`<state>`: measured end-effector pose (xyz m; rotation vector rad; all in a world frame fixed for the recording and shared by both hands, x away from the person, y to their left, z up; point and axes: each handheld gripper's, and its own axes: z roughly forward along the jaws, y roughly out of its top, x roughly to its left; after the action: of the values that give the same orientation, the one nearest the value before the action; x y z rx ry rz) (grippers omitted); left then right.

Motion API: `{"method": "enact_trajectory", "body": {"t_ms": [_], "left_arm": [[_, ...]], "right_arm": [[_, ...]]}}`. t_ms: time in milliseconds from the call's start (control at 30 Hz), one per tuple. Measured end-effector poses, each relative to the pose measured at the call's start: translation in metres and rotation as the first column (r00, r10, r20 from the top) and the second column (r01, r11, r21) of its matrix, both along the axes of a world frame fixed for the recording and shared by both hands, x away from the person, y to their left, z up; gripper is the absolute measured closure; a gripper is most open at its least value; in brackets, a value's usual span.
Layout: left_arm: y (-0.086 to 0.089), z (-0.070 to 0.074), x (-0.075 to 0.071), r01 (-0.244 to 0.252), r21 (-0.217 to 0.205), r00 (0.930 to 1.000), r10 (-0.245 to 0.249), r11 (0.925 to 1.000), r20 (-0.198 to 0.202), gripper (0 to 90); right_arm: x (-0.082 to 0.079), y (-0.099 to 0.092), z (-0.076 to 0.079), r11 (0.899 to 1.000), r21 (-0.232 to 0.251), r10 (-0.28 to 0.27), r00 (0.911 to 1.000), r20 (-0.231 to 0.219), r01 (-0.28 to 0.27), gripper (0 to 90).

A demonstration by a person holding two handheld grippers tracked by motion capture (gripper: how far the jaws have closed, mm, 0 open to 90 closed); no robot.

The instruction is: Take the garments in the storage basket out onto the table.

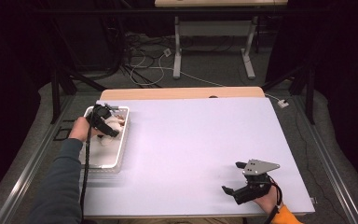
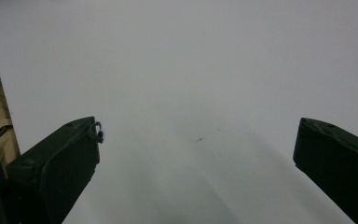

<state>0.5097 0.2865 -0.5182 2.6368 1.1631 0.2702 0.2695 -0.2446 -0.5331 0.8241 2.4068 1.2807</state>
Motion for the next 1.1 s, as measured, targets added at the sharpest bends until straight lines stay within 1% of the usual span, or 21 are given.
{"method": "enact_trajectory", "body": {"t_ms": [67,100,133,200,267,333,367,400,433,467,500,533,567,600,633,700,767,800,867,900,1100], "left_arm": [[-0.001,-0.002,0.000,-0.011,0.004,0.9999,0.011,0.9999,-0.009,18.7],[-0.001,-0.002,0.001,-0.015,0.017,0.9996,0.015,0.9997,-0.022,20.3],[-0.001,-0.003,0.001,-0.016,0.017,0.9997,0.016,0.9997,-0.017,23.9],[-0.001,-0.004,0.001,-0.019,0.016,0.9996,0.020,0.9997,-0.021,25.3],[-0.001,-0.005,0.001,-0.026,0.013,0.9995,0.027,0.9996,-0.015,32.6],[-0.001,-0.006,0.001,-0.016,0.032,0.9996,0.017,0.9994,-0.023,38.1],[-0.001,-0.006,0.001,-0.016,0.032,0.9996,0.017,0.9994,-0.023,41.2],[-0.001,-0.008,0.000,-0.019,0.034,0.9997,0.020,0.9992,-0.012,44.2],[-0.001,-0.008,0.000,-0.019,0.034,0.9997,0.020,0.9992,-0.012,46.9],[-0.001,-0.009,-0.001,-0.023,0.022,0.9996,0.023,0.9995,-0.017,46.9],[0.001,-0.008,-0.001,-0.024,0.019,0.9995,0.024,0.9995,-0.020,53.0],[0.001,-0.008,-0.001,-0.024,0.019,0.9995,0.024,0.9995,-0.020,55.4],[0.002,-0.008,-0.002,-0.035,0.012,0.9993,0.035,0.9993,-0.014,55.4],[0.002,-0.008,-0.002,-0.038,0.005,0.9993,0.038,0.9993,-0.007,58.4],[0.003,-0.007,-0.002,-0.034,0.011,0.9994,0.034,0.9994,-0.011,59.0],[0.004,-0.007,-0.003,-0.038,0.000,0.9992,0.038,0.9993,-0.006,59.5],[0.004,-0.005,-0.004,-0.031,0.001,0.9995,0.031,0.9995,-0.007,59.9],[0.005,-0.003,-0.006,-0.024,0.002,0.9997,0.024,0.9997,0.006,59.9],[0.005,-0.002,-0.008,-0.034,-0.001,0.9994,0.034,0.9994,0.008,59.8],[0.006,-0.002,-0.009,-0.035,-0.002,0.9992,0.035,0.9994,0.019,59.8],[0.009,0.004,-0.015,-0.026,-0.008,0.9992,0.026,0.9996,0.030,59.6]], "right_arm": [[0.000,0.000,-0.001,1.000,0.005,0.001,1.0000,0.001,-0.001,0.0],[0.000,0.000,-0.001,1.000,0.004,0.000,1.0000,0.002,0.000,0.0],[0.000,0.000,0.000,1.000,-0.003,0.002,1.0000,0.000,-0.002,0.0],[0.000,0.000,0.000,1.000,-0.002,0.003,1.0000,0.000,-0.003,0.0],[0.000,0.000,0.000,1.000,-0.001,0.000,1.0000,0.000,0.000,0.0],[0.000,0.000,0.000,1.000,-0.002,0.000,1.0000,0.000,0.000,0.0],[0.000,0.000,0.000,1.000,-0.002,0.000,1.0000,0.000,0.000,0.0],[0.000,0.000,0.000,1.000,-0.002,0.000,1.0000,0.002,0.000,0.0],[0.000,0.000,0.000,1.000,-0.002,0.000,1.0000,0.002,0.000,0.0],[0.000,0.000,0.000,1.000,-0.003,-0.001,1.0000,0.003,0.001,0.0],[-0.001,0.000,0.001,1.000,-0.003,0.001,1.0000,0.001,-0.001,0.0],[-0.001,0.000,0.001,1.000,-0.003,0.001,1.0000,0.001,-0.001,0.0],[-0.001,0.000,0.000,1.000,-0.001,0.000,1.0000,0.001,0.000,0.0],[-0.001,0.000,0.000,1.000,0.000,-0.005,1.0000,-0.001,0.005,0.0],[-0.001,0.000,0.000,1.000,0.001,-0.005,1.0000,-0.002,0.005,0.0],[0.000,0.000,0.000,1.000,0.001,-0.005,1.0000,-0.002,0.005,0.0],[0.000,0.000,0.000,1.000,-0.001,-0.006,1.0000,-0.001,0.006,0.0],[0.000,0.000,0.000,1.000,-0.002,-0.007,1.0000,-0.002,0.007,0.0],[0.000,0.000,0.000,1.000,-0.002,-0.007,1.0000,-0.001,0.007,0.0],[0.000,0.000,0.000,1.000,-0.004,-0.008,1.0000,-0.001,0.008,0.0],[0.000,0.000,-0.001,1.000,-0.004,-0.005,1.0000,-0.004,0.005,0.0]]}}
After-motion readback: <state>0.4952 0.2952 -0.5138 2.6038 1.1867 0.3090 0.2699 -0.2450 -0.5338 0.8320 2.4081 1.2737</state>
